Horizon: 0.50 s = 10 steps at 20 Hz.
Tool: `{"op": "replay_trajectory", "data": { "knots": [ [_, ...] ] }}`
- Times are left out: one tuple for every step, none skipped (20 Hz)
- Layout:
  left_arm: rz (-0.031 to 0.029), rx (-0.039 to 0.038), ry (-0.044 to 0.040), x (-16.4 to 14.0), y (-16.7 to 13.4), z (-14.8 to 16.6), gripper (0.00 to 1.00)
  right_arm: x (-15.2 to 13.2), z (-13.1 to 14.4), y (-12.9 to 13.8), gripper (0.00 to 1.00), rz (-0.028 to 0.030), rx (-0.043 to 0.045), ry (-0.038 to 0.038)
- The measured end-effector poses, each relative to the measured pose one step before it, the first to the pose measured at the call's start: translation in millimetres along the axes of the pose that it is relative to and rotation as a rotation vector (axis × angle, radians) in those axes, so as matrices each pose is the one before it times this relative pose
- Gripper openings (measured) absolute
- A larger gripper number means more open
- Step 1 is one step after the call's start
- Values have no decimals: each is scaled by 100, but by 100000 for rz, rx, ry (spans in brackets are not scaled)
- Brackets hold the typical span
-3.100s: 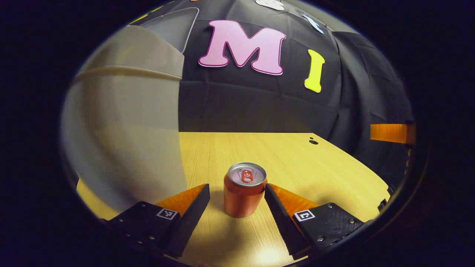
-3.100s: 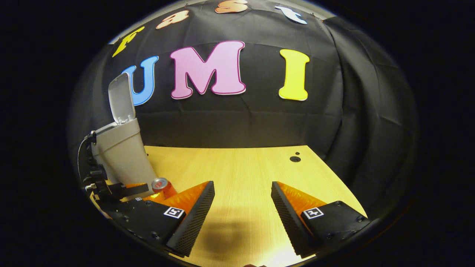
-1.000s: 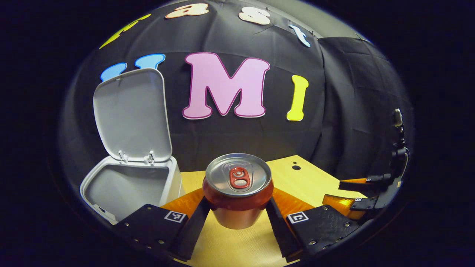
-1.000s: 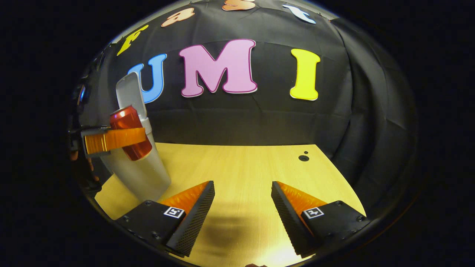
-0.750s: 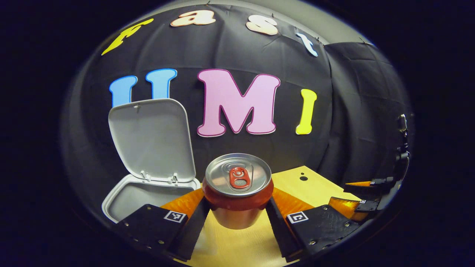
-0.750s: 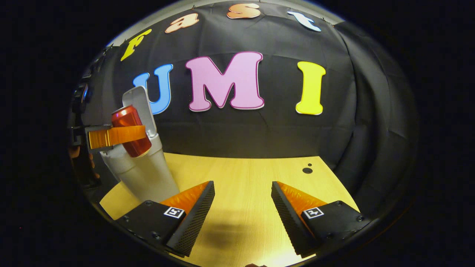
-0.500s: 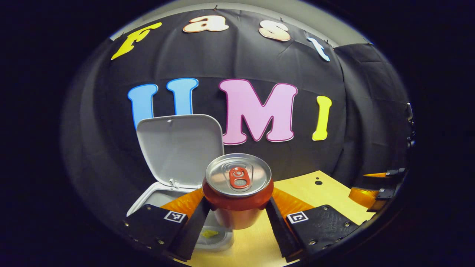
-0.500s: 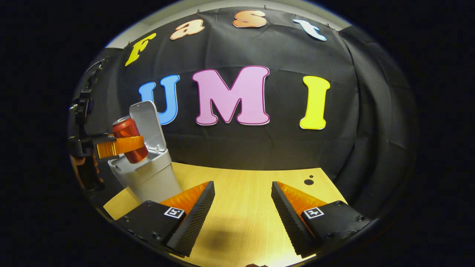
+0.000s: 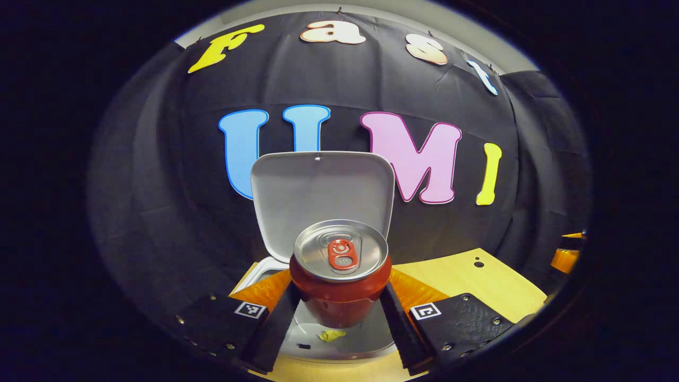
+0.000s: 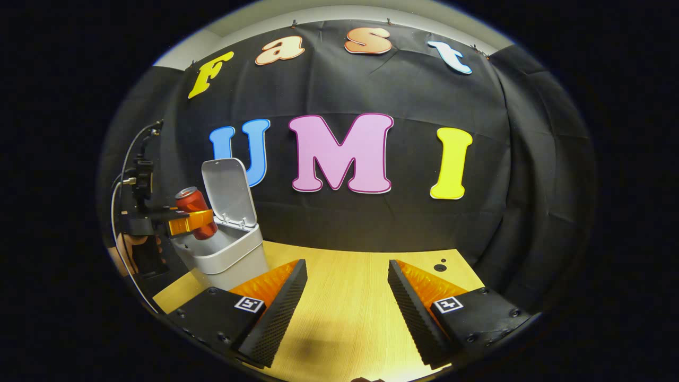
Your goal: Press the lid of the desktop garbage bin to open it, pick up the crumpled paper on the desktop and throw it into the bin, then pick up the pop can on the desktop and drop it into the bin, and finally close the garbage bin lid.
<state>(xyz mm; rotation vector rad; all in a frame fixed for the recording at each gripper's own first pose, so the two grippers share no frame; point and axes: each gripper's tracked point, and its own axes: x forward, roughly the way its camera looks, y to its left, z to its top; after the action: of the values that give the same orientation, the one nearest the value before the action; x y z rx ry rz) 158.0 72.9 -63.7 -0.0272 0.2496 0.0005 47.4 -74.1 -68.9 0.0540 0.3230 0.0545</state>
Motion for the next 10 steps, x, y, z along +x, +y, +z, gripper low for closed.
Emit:
{"op": "replay_trajectory", "data": {
  "knots": [
    [-123, -26, 424, 333, 335, -149, 84, -243, 311, 302, 99, -130, -218, -941],
    [-111, -100, 757, 384, 294, -227, 84, -229, 118, 393, 100, -17, -298, -622],
    [11, -389, 1028, 339, 339, -525, 84, -122, -26, 315, 99, -8, -279, -89],
    [-165, -771, 1009, 196, 256, -459, 84, -160, -98, 367, 99, 166, -79, 25],
    [-203, -1495, 1169, 238, 111, -431, 84, -200, -94, 305, 99, 170, 75, 143],
    [-232, -1631, 1151, 169, 259, -460, 84, -191, -48, 242, 99, -148, 3, -62],
    [-240, -1067, 308, 176, 160, -289, 84, -103, 11, 175, 99, -186, 138, -175],
    [191, -385, 314, 236, 203, -326, 84, -74, -67, 238, 99, -38, 216, 53],
    [411, 49, 622, 219, 233, -320, 84, 3, -133, 138, 99, -181, 31, 345],
    [438, 188, 1166, 388, 204, -571, 84, -124, -135, 45, 99, -377, 6, 323]
  ]
}}
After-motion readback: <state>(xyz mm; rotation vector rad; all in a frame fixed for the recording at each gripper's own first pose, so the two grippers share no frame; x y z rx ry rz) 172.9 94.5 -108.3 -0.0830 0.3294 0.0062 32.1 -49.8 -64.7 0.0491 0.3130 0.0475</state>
